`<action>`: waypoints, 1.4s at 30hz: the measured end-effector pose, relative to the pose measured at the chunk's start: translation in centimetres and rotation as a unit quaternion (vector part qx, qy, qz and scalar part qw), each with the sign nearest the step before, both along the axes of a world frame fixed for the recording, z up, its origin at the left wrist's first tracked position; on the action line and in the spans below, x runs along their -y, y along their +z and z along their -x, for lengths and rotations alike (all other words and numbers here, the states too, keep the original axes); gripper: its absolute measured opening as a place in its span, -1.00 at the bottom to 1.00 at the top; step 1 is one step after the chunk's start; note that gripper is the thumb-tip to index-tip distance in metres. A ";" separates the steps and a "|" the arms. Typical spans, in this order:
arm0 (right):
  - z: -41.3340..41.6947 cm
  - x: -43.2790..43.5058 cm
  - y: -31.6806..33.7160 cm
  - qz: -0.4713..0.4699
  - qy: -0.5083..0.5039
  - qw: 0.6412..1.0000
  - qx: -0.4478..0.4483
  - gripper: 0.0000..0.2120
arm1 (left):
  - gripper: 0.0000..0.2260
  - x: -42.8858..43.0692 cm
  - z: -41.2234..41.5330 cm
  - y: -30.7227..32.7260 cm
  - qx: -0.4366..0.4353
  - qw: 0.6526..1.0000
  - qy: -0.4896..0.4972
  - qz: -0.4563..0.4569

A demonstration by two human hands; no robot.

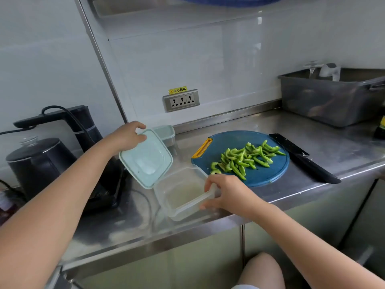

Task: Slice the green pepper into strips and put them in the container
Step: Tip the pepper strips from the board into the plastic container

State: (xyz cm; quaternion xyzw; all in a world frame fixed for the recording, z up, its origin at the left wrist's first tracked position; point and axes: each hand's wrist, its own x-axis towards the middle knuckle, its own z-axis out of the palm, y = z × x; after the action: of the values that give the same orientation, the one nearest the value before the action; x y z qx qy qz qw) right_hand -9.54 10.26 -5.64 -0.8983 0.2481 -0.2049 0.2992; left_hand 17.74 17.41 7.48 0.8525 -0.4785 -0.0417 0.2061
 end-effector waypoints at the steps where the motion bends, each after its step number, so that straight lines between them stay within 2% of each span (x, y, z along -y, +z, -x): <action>1: 0.6 0.1 0.3 0.002 0.006 1.000 -0.012 -0.62 | -0.67 -0.1 -0.4 -0.3 0.007 1.000 0.004 -0.023; 5: 2.7 0.5 1.4 0.028 0.026 0.997 -0.072 -0.68 | -0.67 0.0 0.0 -1.5 0.039 0.997 -0.016 -0.062; 10: 5.1 1.5 2.3 -0.010 0.023 0.997 -0.072 -0.73 | -0.65 0.7 1.2 -3.1 0.003 0.990 -0.020 -0.140; 14: 5.3 1.8 2.0 -0.027 0.037 0.997 -0.069 -0.73 | -0.80 1.0 0.8 -5.7 0.039 0.977 -0.013 -0.211; 17: 4.6 1.2 1.5 -0.033 0.025 0.997 -0.071 -0.71 | -0.77 1.2 0.6 -6.8 0.036 0.986 -0.010 -0.161; 20: 3.4 0.1 1.1 -0.021 0.006 0.997 -0.072 -0.59 | -0.65 1.2 2.8 -6.5 -0.039 0.995 -0.059 -0.069; 23: 3.3 0.3 1.9 -0.034 -0.001 0.998 -0.058 -0.46 | -0.65 1.3 5.6 -6.5 -0.074 0.985 -0.132 -0.085; 25: 4.4 2.0 2.8 -0.043 -0.081 0.996 -0.013 -0.49 | -0.61 1.6 6.5 -6.9 -0.073 0.984 -0.145 -0.079; 27: 6.3 4.2 3.8 -0.062 -0.213 0.975 0.017 -0.49 | -0.53 2.2 6.9 -7.4 -0.080 0.983 -0.146 -0.077; 29: 8.3 6.1 4.2 -0.141 -0.331 0.932 0.048 -0.47 | -0.47 2.8 7.5 -7.9 -0.092 0.979 -0.153 -0.099; 32: 9.9 7.7 3.9 -0.250 -0.416 0.868 0.104 -0.69 | -0.52 3.9 8.5 -8.5 -0.090 0.972 -0.181 -0.123; 35: 9.8 8.5 3.6 -0.324 -0.443 0.821 0.158 -0.82 | -0.56 5.3 8.7 -8.4 -0.073 0.972 -0.177 -0.134; 37: 9.3 8.7 3.2 -0.391 -0.429 0.786 0.212 -0.81 | -0.49 5.9 8.4 -8.3 -0.079 0.971 -0.163 -0.155; 39: 8.5 8.8 3.2 -0.433 -0.402 0.770 0.242 -0.77 | -0.45 6.3 8.1 -8.4 -0.081 0.969 -0.164 -0.166; 42: 7.4 9.4 3.4 -0.460 -0.412 0.739 0.268 -0.73 | -0.48 6.6 8.0 -8.9 -0.073 0.970 -0.168 -0.162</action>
State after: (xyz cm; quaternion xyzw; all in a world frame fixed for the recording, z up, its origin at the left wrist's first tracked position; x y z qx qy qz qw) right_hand -16.95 0.82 -2.26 -0.3691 0.5680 -0.4012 0.6166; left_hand 9.78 10.85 -1.44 0.7768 -0.5850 -0.2148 0.0903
